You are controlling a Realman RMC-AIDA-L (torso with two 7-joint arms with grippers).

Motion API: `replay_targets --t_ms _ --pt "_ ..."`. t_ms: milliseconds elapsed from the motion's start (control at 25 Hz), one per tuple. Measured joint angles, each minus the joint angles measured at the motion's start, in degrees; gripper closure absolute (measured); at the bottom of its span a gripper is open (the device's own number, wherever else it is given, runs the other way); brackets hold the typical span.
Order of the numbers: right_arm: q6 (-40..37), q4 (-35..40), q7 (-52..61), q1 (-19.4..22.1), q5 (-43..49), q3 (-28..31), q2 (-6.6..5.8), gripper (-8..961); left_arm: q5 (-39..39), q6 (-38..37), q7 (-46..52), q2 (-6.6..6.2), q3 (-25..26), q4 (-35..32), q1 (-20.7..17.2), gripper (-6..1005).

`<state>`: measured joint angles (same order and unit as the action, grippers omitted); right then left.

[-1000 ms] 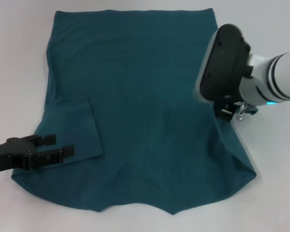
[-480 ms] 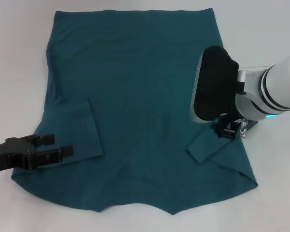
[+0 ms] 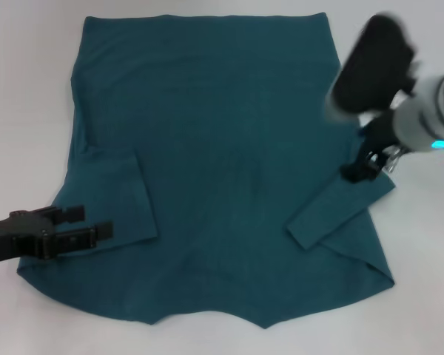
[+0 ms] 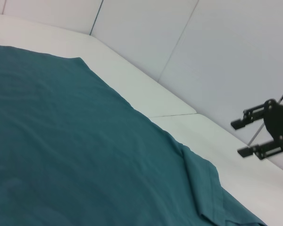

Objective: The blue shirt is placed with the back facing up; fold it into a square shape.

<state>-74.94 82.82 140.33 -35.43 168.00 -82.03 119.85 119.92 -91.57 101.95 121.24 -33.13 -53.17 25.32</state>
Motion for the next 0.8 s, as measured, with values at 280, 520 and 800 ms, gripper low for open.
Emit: replay_targets --t_ms 280,520,800 --pt "1.71 -7.13 5.8 -0.47 -5.71 21.98 -0.18 206 -0.2 -0.01 -0.7 -0.04 -0.45 0.0 0.2 140" --pt "3.6 -18.2 2.96 -0.16 -16.86 35.27 -2.06 130 -0.22 -0.42 -0.7 -0.04 -0.55 -0.01 0.48 140" --pt "9.23 -26.53 -1.45 0.76 -20.39 39.48 -2.54 151 0.0 -0.75 -0.8 -0.01 -0.54 -0.01 0.59 140"
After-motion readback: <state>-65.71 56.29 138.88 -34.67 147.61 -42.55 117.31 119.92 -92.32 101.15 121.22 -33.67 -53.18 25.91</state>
